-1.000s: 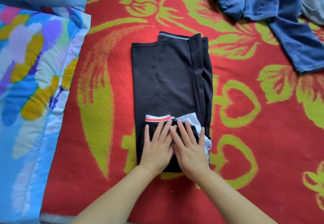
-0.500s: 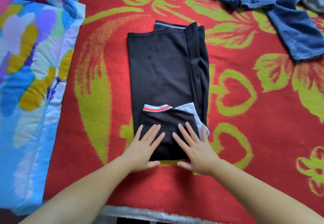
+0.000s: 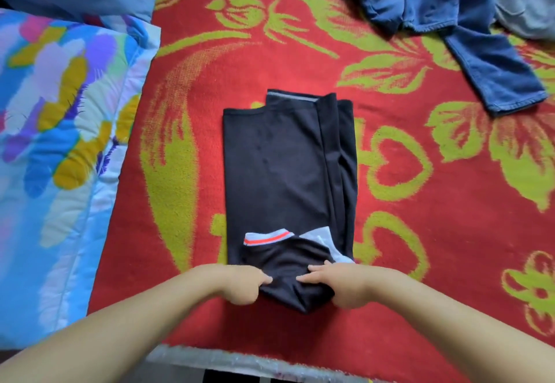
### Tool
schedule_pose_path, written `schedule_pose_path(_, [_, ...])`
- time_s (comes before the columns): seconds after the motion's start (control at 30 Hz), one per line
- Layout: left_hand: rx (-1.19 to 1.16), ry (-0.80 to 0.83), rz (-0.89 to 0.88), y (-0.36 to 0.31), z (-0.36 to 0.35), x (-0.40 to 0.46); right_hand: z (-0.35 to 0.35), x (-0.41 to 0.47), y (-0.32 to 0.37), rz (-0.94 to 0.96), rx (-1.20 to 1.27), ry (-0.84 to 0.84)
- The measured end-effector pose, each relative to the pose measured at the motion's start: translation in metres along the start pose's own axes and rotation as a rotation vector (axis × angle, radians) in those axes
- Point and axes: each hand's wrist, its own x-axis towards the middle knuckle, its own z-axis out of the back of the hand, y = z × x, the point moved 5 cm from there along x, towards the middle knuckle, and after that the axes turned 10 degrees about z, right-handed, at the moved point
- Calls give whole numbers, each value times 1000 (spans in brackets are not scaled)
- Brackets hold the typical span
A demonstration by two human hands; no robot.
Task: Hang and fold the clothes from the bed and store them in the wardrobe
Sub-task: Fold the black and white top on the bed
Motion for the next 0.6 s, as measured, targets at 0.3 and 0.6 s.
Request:
schedule_pose_path(0.3, [-394, -396, 111, 48, 124, 5, 83, -7, -77, -216, 511, -548])
schedule_pose_path(0.6, [353, -1060, -83, -21, 17, 20, 4, 18, -7, -163, -341, -977])
